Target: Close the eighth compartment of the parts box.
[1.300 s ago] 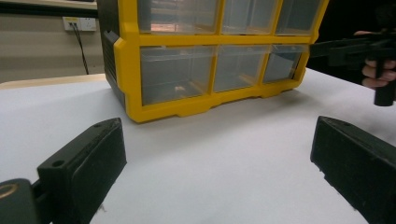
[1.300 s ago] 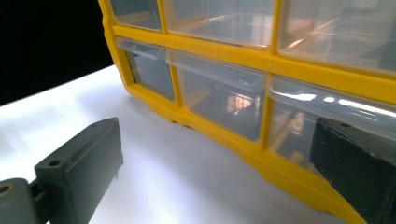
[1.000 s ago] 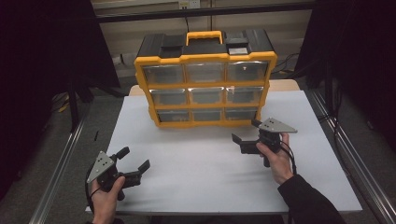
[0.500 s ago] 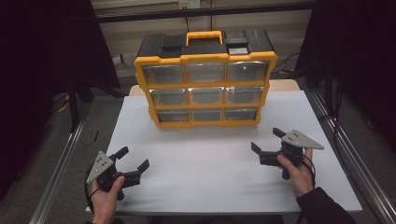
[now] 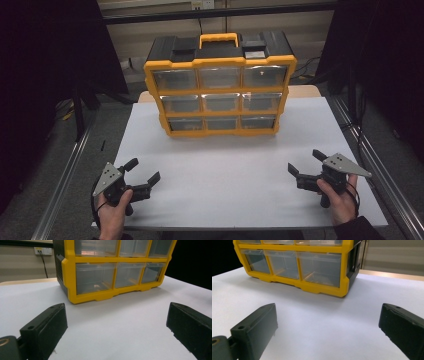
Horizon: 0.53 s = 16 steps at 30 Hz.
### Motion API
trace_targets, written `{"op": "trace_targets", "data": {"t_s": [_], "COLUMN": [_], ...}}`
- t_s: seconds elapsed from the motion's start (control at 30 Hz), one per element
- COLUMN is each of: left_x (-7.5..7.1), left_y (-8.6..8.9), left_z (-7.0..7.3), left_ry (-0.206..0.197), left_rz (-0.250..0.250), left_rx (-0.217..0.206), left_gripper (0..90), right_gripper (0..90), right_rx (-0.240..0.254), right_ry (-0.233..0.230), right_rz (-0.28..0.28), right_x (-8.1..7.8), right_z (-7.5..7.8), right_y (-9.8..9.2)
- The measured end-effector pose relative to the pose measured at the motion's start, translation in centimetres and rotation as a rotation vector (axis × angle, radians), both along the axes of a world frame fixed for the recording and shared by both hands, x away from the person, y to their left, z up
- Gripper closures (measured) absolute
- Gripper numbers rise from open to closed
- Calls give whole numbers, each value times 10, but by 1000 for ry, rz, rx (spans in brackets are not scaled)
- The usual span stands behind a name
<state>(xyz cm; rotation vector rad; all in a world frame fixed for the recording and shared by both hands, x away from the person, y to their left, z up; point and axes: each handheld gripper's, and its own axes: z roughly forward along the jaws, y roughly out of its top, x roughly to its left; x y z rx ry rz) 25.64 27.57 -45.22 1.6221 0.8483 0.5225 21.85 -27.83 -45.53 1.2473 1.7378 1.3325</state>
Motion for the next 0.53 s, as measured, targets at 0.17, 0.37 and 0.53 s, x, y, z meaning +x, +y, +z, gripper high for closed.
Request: {"op": "trace_targets", "data": {"t_s": [0.17, 0.37, 0.53], "left_x": [-1, 0, 1], "left_y": [-2, -1, -1], "left_z": [0, 0, 0], "left_ry": [-1, 6, 13], "left_rz": [12, 13, 7], "left_rx": [-4, -6, -19], "left_gripper": [30, 27, 26], "right_gripper": [10, 8, 8], "right_rx": [-17, -21, -18], "right_ry": [8, 8, 5], "right_rz": [-8, -16, -11], "right_x": [-8, -11, -8], "right_z": [-2, -3, -3], "right_y": [-4, -7, -7]}}
